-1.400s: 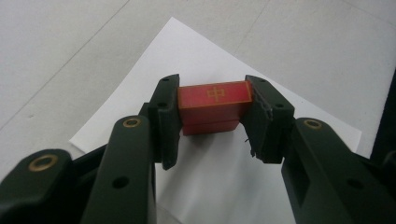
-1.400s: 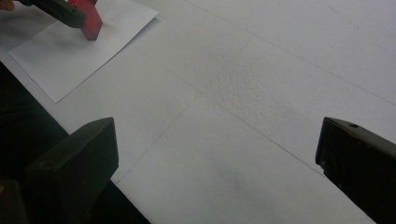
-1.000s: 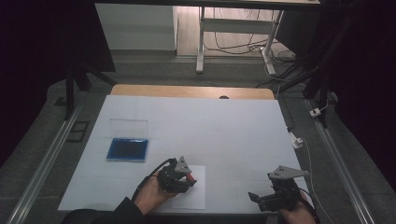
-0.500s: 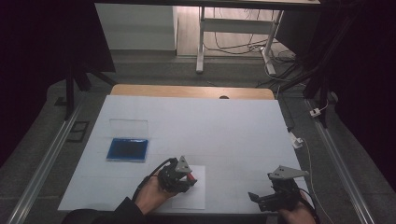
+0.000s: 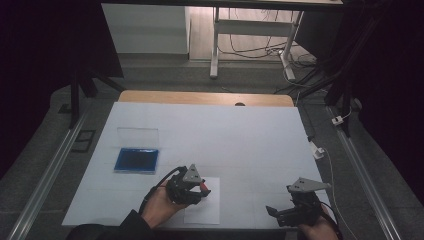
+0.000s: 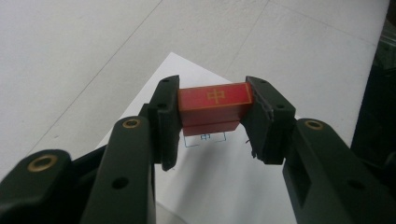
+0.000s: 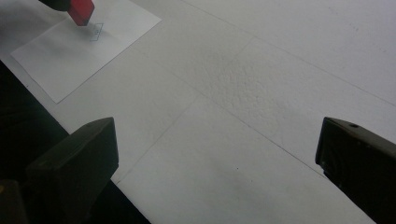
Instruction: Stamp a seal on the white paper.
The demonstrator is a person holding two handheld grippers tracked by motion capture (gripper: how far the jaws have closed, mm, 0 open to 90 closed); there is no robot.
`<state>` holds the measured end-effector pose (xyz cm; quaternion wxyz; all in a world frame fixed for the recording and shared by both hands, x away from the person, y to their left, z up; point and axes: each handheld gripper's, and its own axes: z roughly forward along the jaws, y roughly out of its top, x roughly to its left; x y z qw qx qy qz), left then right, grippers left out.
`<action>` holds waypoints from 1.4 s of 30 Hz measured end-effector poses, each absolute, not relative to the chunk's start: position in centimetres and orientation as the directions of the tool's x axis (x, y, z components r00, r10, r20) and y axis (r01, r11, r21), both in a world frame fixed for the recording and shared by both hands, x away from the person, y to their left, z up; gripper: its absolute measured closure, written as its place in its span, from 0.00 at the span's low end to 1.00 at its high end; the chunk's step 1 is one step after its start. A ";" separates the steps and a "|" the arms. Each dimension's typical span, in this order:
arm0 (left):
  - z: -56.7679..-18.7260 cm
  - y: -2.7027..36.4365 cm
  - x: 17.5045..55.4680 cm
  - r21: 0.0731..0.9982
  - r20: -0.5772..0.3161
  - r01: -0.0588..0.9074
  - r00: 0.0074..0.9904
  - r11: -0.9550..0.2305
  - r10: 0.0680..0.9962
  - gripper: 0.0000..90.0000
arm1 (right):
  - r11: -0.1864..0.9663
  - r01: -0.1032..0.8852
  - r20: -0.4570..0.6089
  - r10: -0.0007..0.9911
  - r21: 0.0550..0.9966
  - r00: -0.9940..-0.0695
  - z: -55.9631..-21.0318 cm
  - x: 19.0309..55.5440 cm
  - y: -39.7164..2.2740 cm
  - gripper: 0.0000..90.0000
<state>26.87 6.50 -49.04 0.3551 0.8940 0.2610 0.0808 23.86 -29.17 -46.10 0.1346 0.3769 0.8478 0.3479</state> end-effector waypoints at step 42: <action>-47.0 12.6 28.3 0.698 -0.082 0.498 0.770 -0.514 0.633 0.64 | 0.465 0.546 0.045 0.731 0.697 -0.681 -46.0 23.9 -29.3 0.00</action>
